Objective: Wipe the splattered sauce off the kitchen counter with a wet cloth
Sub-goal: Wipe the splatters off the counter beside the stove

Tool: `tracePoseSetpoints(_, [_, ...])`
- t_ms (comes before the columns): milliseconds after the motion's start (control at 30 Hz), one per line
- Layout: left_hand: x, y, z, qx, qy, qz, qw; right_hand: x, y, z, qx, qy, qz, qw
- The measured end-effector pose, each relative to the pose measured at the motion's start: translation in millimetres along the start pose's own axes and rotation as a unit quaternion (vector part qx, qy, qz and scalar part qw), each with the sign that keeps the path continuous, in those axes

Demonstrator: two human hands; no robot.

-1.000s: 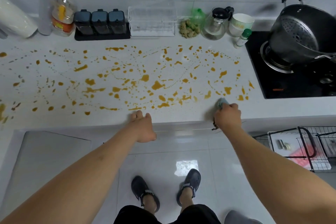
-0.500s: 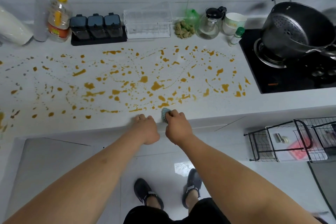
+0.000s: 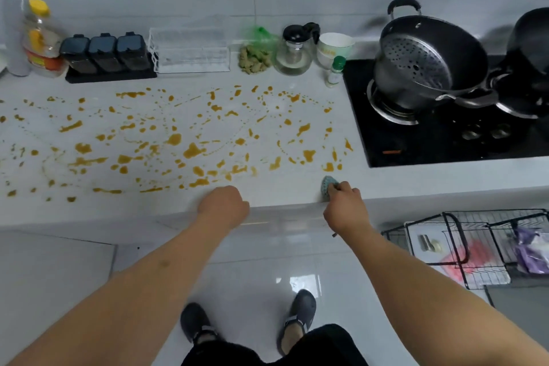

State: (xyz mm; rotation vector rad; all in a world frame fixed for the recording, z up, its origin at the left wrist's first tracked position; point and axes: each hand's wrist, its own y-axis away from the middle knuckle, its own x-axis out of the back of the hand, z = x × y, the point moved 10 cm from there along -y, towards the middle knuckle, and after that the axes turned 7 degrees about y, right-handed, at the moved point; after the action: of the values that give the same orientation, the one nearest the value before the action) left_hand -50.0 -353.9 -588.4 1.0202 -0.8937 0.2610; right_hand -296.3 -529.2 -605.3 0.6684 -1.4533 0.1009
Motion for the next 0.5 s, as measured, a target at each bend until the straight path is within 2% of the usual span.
tracePoseSetpoints(67, [-10,-8,3,0.048,0.021,0.009,0.999,7,-13,43,-0.008,0.018,0.003,1.0])
tracePoseSetpoints(200, [-17,-20,-7,0.116,0.002,0.032,0.993,18,-41,75,-0.038,0.005,-0.019,0.999])
tracePoseSetpoints(300, [-16,-21,0,0.129,-0.018,0.045,0.99,24,-61,73,-0.059,-0.04,-0.022,0.997])
tracePoseSetpoints(500, [-31,-40,-9,0.208,0.039,0.045,0.976,26,-82,38,-0.032,-0.079,0.006,0.996])
